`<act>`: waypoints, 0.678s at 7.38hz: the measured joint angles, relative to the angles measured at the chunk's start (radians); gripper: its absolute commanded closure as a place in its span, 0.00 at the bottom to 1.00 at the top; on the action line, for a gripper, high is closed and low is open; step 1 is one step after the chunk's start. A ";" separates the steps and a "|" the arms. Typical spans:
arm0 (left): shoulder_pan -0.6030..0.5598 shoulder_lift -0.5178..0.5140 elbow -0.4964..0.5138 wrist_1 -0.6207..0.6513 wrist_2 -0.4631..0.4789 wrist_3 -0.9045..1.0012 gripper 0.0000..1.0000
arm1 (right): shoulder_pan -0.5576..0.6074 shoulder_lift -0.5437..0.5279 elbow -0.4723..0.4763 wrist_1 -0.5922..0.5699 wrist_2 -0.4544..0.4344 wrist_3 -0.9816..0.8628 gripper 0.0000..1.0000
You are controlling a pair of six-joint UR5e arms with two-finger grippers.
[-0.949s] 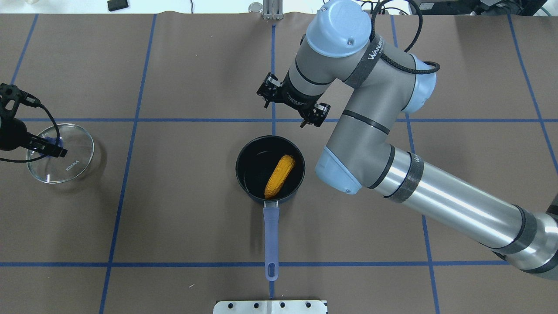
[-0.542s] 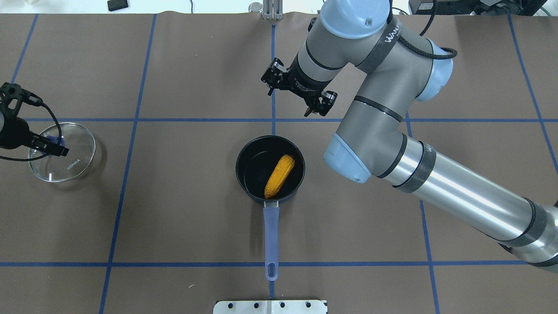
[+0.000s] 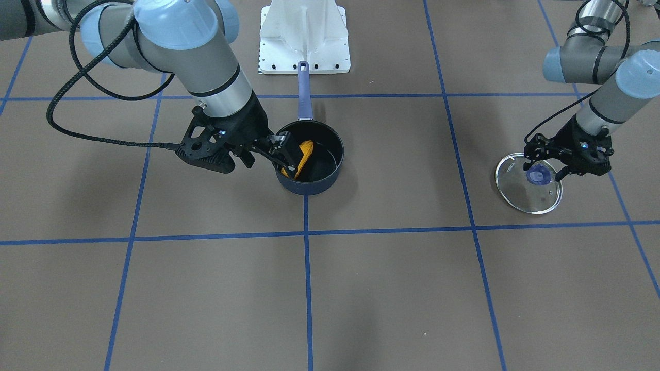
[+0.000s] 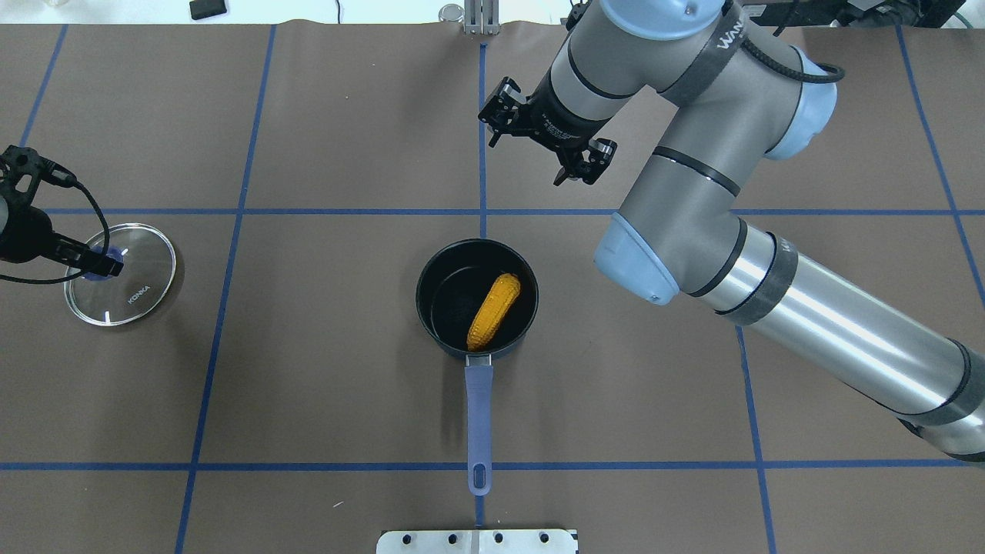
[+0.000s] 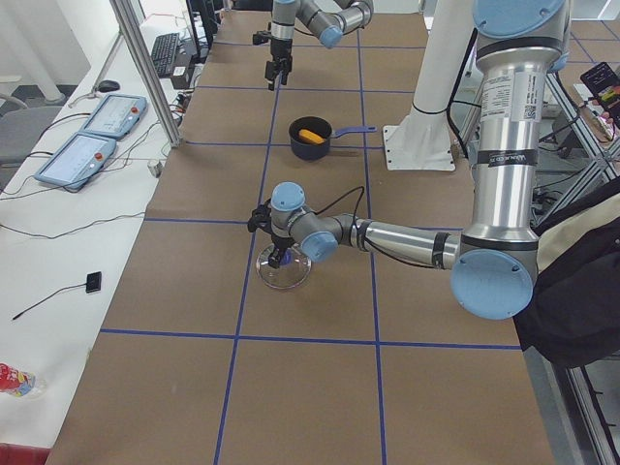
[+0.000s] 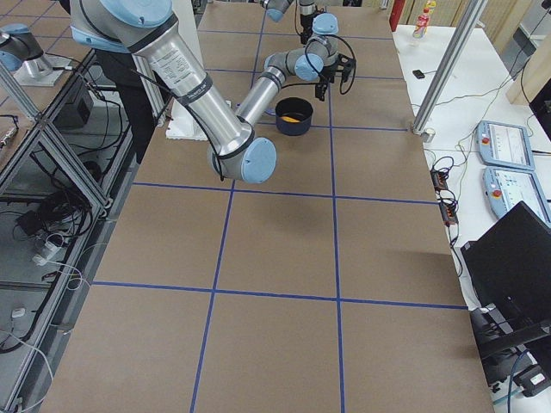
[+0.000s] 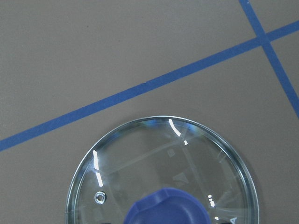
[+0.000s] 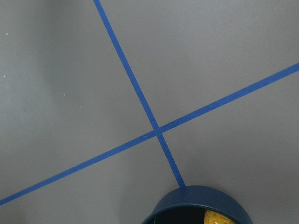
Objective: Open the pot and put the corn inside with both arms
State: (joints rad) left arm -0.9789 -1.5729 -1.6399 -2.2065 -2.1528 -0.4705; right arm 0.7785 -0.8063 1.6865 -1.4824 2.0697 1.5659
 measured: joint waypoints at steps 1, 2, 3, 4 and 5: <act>-0.003 0.001 -0.015 0.003 -0.005 -0.001 0.03 | 0.027 -0.035 0.034 0.000 0.010 -0.035 0.00; -0.023 -0.002 -0.037 0.022 -0.011 -0.001 0.03 | 0.076 -0.080 0.065 -0.001 0.030 -0.096 0.00; -0.066 -0.021 -0.047 0.067 -0.027 -0.001 0.03 | 0.144 -0.129 0.076 -0.004 0.069 -0.192 0.00; -0.124 -0.054 -0.049 0.123 -0.057 0.013 0.03 | 0.221 -0.187 0.076 -0.008 0.116 -0.321 0.00; -0.187 -0.075 -0.047 0.175 -0.096 0.061 0.03 | 0.292 -0.252 0.075 -0.010 0.150 -0.456 0.00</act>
State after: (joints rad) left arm -1.1658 -1.6477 -1.6871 -2.0318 -2.2487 -0.4097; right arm 1.0710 -1.0583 1.7614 -1.4919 2.2195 1.1097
